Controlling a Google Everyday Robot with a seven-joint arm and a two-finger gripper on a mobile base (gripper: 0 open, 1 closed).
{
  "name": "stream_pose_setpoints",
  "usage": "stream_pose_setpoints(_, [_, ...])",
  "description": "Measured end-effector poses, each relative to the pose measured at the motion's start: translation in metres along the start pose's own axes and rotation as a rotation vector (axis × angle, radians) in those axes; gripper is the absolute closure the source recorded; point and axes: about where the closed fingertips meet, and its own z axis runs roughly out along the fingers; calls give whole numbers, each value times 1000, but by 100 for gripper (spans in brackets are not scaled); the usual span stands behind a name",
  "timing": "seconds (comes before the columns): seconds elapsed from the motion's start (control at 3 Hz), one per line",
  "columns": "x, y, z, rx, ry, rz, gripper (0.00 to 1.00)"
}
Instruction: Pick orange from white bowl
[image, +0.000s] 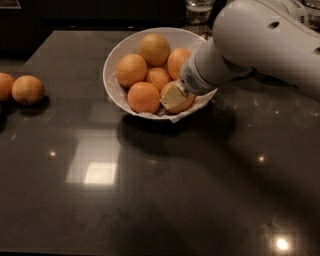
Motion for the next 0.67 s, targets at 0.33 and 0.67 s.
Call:
stream_pose_setpoints(0.33, [2, 0, 9, 6, 32, 11, 33])
stream_pose_setpoints(0.67, [1, 1, 15, -1, 48, 17, 36])
